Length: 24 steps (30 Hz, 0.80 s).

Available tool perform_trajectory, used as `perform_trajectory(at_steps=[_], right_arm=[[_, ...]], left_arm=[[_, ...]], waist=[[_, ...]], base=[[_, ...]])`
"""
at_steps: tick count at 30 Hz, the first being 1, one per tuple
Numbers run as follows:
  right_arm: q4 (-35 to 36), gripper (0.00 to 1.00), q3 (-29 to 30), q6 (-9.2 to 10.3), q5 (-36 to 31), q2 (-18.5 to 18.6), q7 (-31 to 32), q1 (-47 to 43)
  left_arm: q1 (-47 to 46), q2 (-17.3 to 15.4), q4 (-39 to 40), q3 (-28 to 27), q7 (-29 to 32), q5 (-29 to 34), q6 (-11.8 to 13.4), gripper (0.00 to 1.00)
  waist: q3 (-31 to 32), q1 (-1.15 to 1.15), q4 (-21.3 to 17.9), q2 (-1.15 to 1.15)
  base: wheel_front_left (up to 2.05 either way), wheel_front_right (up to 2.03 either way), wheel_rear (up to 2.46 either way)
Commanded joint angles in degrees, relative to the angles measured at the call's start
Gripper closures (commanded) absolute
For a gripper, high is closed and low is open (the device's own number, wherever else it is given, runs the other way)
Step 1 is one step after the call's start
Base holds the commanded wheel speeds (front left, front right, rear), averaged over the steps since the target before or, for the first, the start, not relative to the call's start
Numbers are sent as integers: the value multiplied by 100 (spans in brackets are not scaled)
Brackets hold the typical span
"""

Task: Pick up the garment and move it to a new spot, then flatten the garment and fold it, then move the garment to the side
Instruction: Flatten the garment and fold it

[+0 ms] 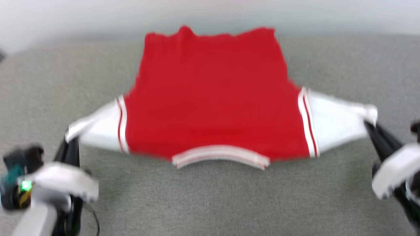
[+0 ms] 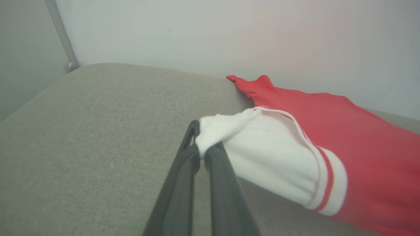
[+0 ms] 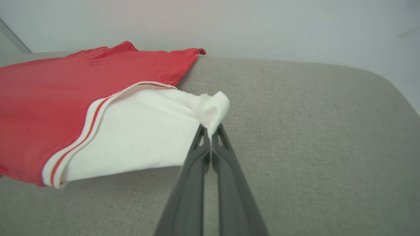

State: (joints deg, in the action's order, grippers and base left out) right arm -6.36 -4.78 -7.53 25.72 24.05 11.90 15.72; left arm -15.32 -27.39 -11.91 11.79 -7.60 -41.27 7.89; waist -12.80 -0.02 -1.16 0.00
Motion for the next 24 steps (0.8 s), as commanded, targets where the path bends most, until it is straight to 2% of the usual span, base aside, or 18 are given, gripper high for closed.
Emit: perform_trajectory(at_steps=[1, 3, 9, 13, 17, 19, 20, 24], right_arm=[[217, 100, 209, 9, -24, -81, 91, -413], [506, 100, 461, 9, -148, -168, 259, -1012], [1179, 100, 1012, 9, -312, -768, 730, -2605], [1356, 100, 1138, 8, -342, -1232, 993, -3438], [1297, 100, 1117, 6, -451, -1500, 1211, -3904], [1224, 36, 1042, 6, -459, -1593, 1220, -3964], [1154, 0, 1001, 6, -417, -1628, 1286, -3972], [1055, 0, 858, 5, -366, -1555, 1341, -3682]], left_arm=[[403, -55, 192, -60, 7, -22, 127, 100], [935, -87, 461, -60, 94, -53, 301, 100], [2308, -187, 1057, 79, 442, -77, 676, 100], [2910, -174, 1201, 185, 584, -125, 814, 100], [3158, -82, 1131, 306, 627, -162, 833, 100], [3142, -2, 1036, 402, 617, -161, 777, 100], [3100, 9, 981, 458, 599, -113, 743, 100], [2962, 173, 828, 529, 456, -160, 627, 100]], waist=[[496, 2, 69, 0], [668, 2, 109, 0], [1085, 2, 202, 0], [1252, 2, 261, 0], [1301, 2, 286, 0], [1309, 2, 300, 0], [1310, 2, 302, 0], [1285, 2, 300, 0]], base=[[0, 0, 0], [0, 0, 0], [0, 0, 0], [0, 0, 0], [0, 0, 0], [0, 0, 0], [0, 0, 0], [0, 0, 0]])
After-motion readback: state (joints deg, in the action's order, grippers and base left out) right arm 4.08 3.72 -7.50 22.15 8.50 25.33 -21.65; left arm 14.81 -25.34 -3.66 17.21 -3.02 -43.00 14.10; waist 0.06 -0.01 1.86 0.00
